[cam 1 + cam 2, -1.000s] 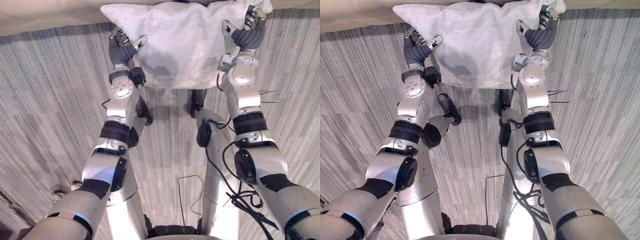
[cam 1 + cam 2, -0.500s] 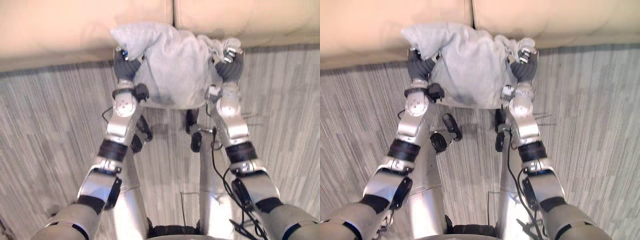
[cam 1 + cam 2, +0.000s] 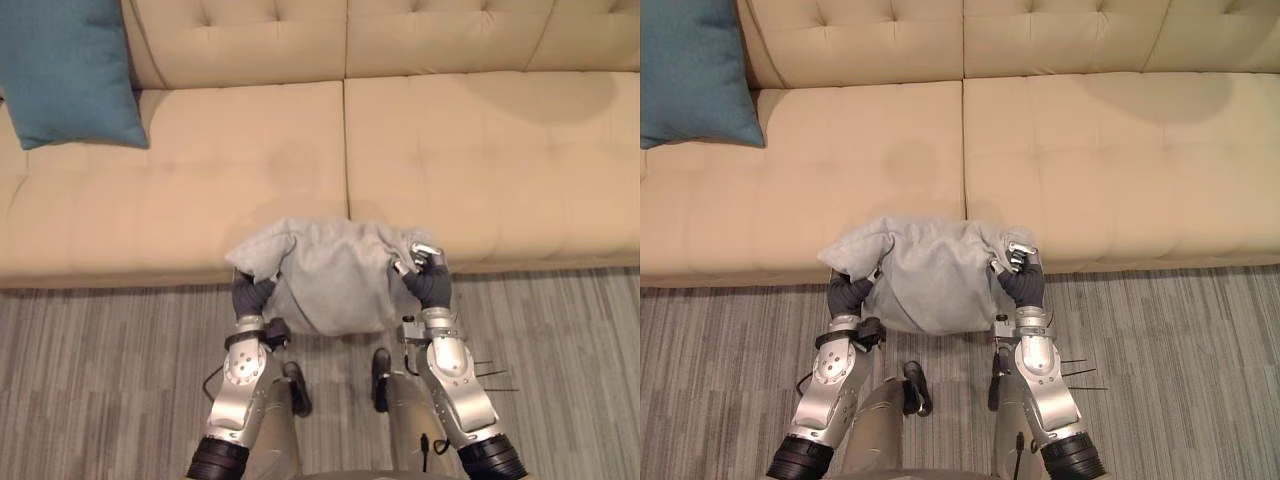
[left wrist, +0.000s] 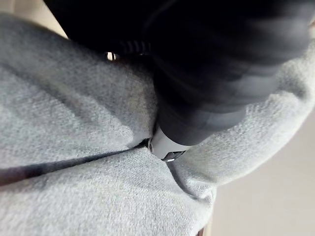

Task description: Pick up cushions and gather them together orderly.

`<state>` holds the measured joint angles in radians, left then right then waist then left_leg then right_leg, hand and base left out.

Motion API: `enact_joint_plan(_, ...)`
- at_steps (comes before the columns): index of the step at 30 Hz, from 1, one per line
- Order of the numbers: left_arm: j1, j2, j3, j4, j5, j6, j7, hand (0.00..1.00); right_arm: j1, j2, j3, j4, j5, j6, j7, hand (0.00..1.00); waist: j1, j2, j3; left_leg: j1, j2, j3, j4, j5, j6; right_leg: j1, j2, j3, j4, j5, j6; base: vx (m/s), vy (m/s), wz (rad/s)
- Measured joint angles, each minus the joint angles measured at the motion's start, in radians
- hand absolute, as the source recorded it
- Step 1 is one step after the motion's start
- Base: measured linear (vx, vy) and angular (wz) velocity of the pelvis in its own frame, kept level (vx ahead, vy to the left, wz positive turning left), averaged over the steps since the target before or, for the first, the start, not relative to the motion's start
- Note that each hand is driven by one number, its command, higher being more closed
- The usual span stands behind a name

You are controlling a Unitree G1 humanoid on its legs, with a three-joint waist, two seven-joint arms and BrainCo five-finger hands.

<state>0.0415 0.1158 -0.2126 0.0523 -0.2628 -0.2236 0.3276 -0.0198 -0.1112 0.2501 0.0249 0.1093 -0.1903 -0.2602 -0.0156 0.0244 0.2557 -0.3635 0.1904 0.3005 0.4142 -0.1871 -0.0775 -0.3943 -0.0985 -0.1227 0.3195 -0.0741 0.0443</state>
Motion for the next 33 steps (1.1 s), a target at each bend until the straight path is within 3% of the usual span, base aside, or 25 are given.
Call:
enact_joint_plan(4,0.034,0.032,-0.023,0.000,0.000,0.000,-0.015,1.00,0.009,-0.030,0.007,0.004,0.001,0.000,0.021,1.00,-0.005,-0.005,-0.010,0.054,-0.009,0.007,-0.053,0.002,-0.001,0.061,0.014,0.012,-0.081,0.032,0.001,0.11,0.033,-0.10)
enact_joint_plan(8,0.075,0.024,-0.025,-0.002,0.000,0.003,-0.040,1.00,0.006,-0.044,0.007,0.005,0.000,0.000,0.024,1.00,-0.015,-0.005,-0.015,0.084,-0.020,0.007,-0.059,-0.025,0.015,0.061,0.010,0.024,-0.044,0.033,0.000,0.06,0.052,-0.10)
enact_joint_plan(12,0.095,0.021,-0.028,-0.002,0.002,0.012,-0.045,1.00,0.008,-0.051,0.007,0.010,0.000,0.000,0.026,1.00,-0.031,-0.006,-0.012,0.133,-0.024,-0.001,-0.016,-0.101,0.055,-0.022,-0.014,0.054,0.235,0.019,0.013,0.01,0.092,-0.08)
enact_joint_plan(13,0.098,0.021,-0.033,-0.002,0.002,0.021,-0.046,1.00,0.009,-0.054,0.007,0.015,0.000,0.000,0.027,1.00,-0.040,-0.006,-0.010,0.162,-0.041,-0.008,-0.023,-0.117,0.071,-0.049,-0.027,0.053,0.287,-0.016,-0.023,0.05,0.056,0.20)
enact_joint_plan(15,0.099,0.024,-0.033,-0.006,0.003,0.021,-0.045,1.00,0.009,-0.056,0.007,0.023,0.000,0.000,0.035,1.00,-0.050,-0.008,-0.012,0.189,-0.057,-0.028,-0.035,-0.132,0.066,-0.062,-0.023,0.051,0.202,-0.049,-0.023,0.12,0.005,0.38)
enact_joint_plan(17,0.096,0.024,-0.032,-0.008,0.003,0.021,-0.045,1.00,0.010,-0.066,0.006,0.026,0.001,0.000,0.047,1.00,-0.055,-0.008,-0.012,0.199,-0.068,-0.047,-0.060,-0.134,0.065,-0.092,-0.015,0.041,0.085,-0.021,-0.009,0.20,-0.063,0.41)
enact_joint_plan(18,0.094,0.024,-0.033,-0.008,0.003,0.021,-0.045,1.00,0.011,-0.069,0.003,0.029,0.001,0.001,0.049,1.00,-0.062,-0.006,-0.011,0.205,-0.071,-0.064,-0.071,-0.136,0.060,-0.107,-0.008,0.043,0.003,0.022,0.000,0.26,-0.113,0.63)
enact_joint_plan(19,0.096,0.024,-0.033,-0.008,0.005,0.022,-0.045,1.00,0.022,-0.072,-0.002,0.029,0.002,0.003,0.051,1.00,-0.075,-0.010,-0.013,0.222,-0.082,-0.097,-0.084,-0.147,0.037,-0.112,-0.006,0.054,-0.106,0.098,0.032,0.36,-0.187,1.02)
enact_joint_plan(20,0.095,0.023,-0.043,-0.005,0.011,0.023,-0.045,1.00,0.046,-0.072,-0.009,0.028,0.002,0.003,0.051,1.00,-0.088,-0.017,-0.016,0.257,-0.094,-0.134,-0.087,-0.167,0.001,-0.103,-0.007,0.087,-0.121,0.180,0.020,0.47,-0.276,0.99)
enact_joint_plan(21,0.097,0.014,-0.051,-0.002,0.013,0.026,-0.046,1.00,0.059,-0.078,-0.015,0.028,0.003,0.004,0.052,1.00,-0.090,-0.005,-0.016,0.278,-0.085,-0.153,-0.090,-0.179,-0.017,-0.099,-0.004,0.085,-0.082,0.210,-0.005,0.54,-0.253,0.80)
enact_joint_plan(22,0.103,-0.019,-0.052,-0.005,0.021,0.030,-0.058,1.00,0.072,-0.093,-0.033,0.026,0.007,0.007,0.062,1.00,-0.084,0.044,-0.027,0.279,-0.043,-0.181,-0.057,-0.154,-0.075,-0.100,0.022,0.039,-0.010,0.142,-0.032,0.58,-0.267,0.36)
enact_joint_plan(23,0.090,-0.031,-0.049,-0.004,0.021,0.029,-0.065,1.00,0.071,-0.090,-0.045,0.024,0.008,0.010,0.066,1.00,-0.079,0.043,-0.028,0.232,-0.024,-0.218,0.049,-0.121,-0.124,-0.102,0.032,0.027,0.029,0.103,-0.052,0.49,-0.206,0.23)
enact_joint_plan(24,0.082,-0.039,-0.045,-0.004,0.021,0.028,-0.066,1.00,0.070,-0.092,-0.051,0.020,0.008,0.011,0.068,1.00,-0.077,0.044,-0.028,0.190,-0.012,-0.233,0.137,-0.097,-0.127,-0.095,0.038,0.018,0.036,0.089,-0.062,0.37,-0.204,0.04)
enact_joint_plan(25,0.069,-0.053,-0.030,-0.003,0.021,0.026,-0.077,1.00,0.069,-0.094,-0.057,0.010,0.008,0.014,0.069,1.00,-0.068,0.044,-0.027,0.094,0.013,-0.245,0.330,-0.016,-0.104,-0.071,0.052,0.013,0.026,0.069,-0.077,0.43,-0.189,-0.11)
enact_joint_plan(26,0.064,-0.056,-0.021,0.001,0.021,0.026,-0.089,1.00,0.074,-0.094,-0.060,-0.008,0.008,0.017,0.068,1.00,-0.056,0.044,-0.027,0.037,0.025,-0.244,0.455,-0.012,-0.102,-0.043,0.061,0.013,0.010,0.059,-0.085,0.42,-0.154,-0.20)
enact_joint_plan(28,0.060,-0.065,-0.022,0.007,0.021,0.026,-0.099,1.00,0.089,-0.092,-0.070,-0.044,0.009,0.019,0.067,1.00,-0.053,0.044,-0.027,-0.012,0.029,-0.202,0.510,-0.028,-0.076,0.024,0.062,0.018,-0.031,0.055,-0.091,0.40,-0.075,-0.13)
enact_joint_plan(31,0.050,-0.070,-0.022,0.010,0.020,0.026,-0.118,1.00,0.103,-0.091,-0.088,-0.127,0.007,0.017,0.067,1.00,-0.046,0.043,-0.027,-0.032,0.034,-0.116,0.375,-0.068,-0.008,0.106,0.045,0.023,-0.085,0.043,-0.086,0.25,0.067,-0.03)
enact_joint_plan(33,0.038,-0.069,-0.023,0.010,0.021,0.026,-0.131,1.00,0.087,-0.090,-0.108,-0.132,0.006,0.000,0.067,1.00,-0.045,0.044,-0.028,-0.027,0.008,-0.099,0.142,-0.024,-0.006,0.107,0.029,0.029,-0.085,0.036,-0.069,0.17,0.155,-0.14)
